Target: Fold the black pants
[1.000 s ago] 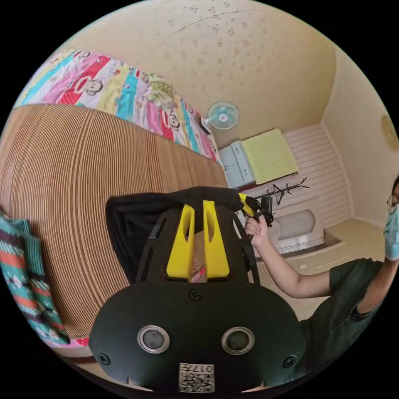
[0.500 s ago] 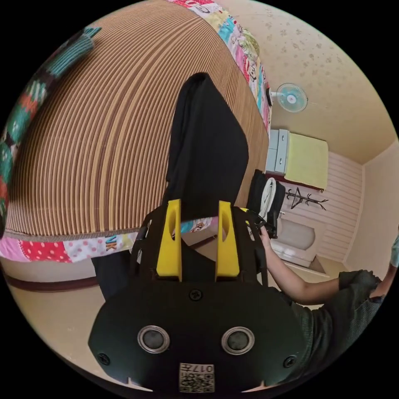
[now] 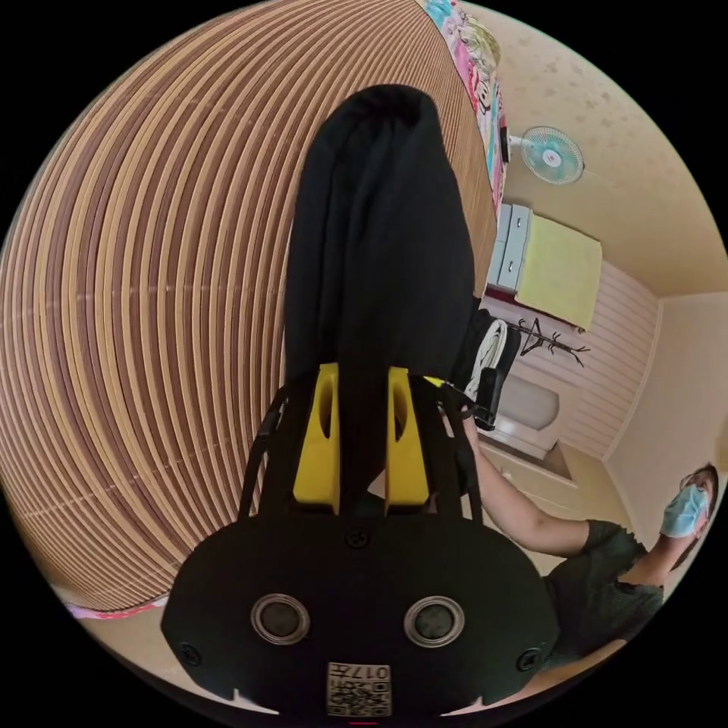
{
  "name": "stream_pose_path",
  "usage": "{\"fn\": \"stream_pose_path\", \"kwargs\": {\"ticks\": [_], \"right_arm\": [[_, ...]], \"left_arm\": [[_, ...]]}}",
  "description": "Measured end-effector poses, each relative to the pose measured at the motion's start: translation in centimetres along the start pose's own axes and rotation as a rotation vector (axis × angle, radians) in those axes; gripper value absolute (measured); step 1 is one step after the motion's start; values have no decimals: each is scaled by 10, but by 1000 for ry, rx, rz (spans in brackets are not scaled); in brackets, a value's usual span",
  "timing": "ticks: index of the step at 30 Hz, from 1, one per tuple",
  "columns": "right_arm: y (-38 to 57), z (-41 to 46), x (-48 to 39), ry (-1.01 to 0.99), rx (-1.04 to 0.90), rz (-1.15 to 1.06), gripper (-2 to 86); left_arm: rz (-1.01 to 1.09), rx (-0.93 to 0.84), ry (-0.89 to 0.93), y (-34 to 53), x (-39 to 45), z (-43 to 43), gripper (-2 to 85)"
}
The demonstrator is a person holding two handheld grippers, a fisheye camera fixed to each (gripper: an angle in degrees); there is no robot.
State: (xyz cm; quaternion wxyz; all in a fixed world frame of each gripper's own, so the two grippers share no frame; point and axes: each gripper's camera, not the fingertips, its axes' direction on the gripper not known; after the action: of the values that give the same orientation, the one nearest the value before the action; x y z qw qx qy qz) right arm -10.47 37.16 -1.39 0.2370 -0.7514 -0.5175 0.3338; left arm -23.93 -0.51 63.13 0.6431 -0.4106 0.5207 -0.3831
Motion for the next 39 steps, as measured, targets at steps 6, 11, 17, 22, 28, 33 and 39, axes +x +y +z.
{"fn": "stream_pose_path", "kwargs": {"ticks": [6, 11, 17, 22, 28, 33, 39], "right_arm": [[37, -38, 12, -84, 29, 0, 41], [56, -95, 34, -1, 105, 55, 33], [69, -209, 73, 199, 301, 256, 22], [114, -288, 46, 495, 593, 447, 11], [119, -278, -7, 677, 687, 423, 5], [50, -246, -20, 583, 603, 334, 3], [-59, -200, 5, 627, 327, 256, 3]], "left_arm": [[-30, -50, -54, -5, 42, 25, 66], [8, -97, -48, -35, 98, 92, 65], [-2, -250, 125, -104, 175, 218, 67], [-33, -303, 138, -135, 232, 307, 70], [-86, -325, 153, -119, 239, 322, 75], [-43, -420, 135, -124, 227, 278, 69], [47, -439, -182, -123, 215, 137, 41]]}}
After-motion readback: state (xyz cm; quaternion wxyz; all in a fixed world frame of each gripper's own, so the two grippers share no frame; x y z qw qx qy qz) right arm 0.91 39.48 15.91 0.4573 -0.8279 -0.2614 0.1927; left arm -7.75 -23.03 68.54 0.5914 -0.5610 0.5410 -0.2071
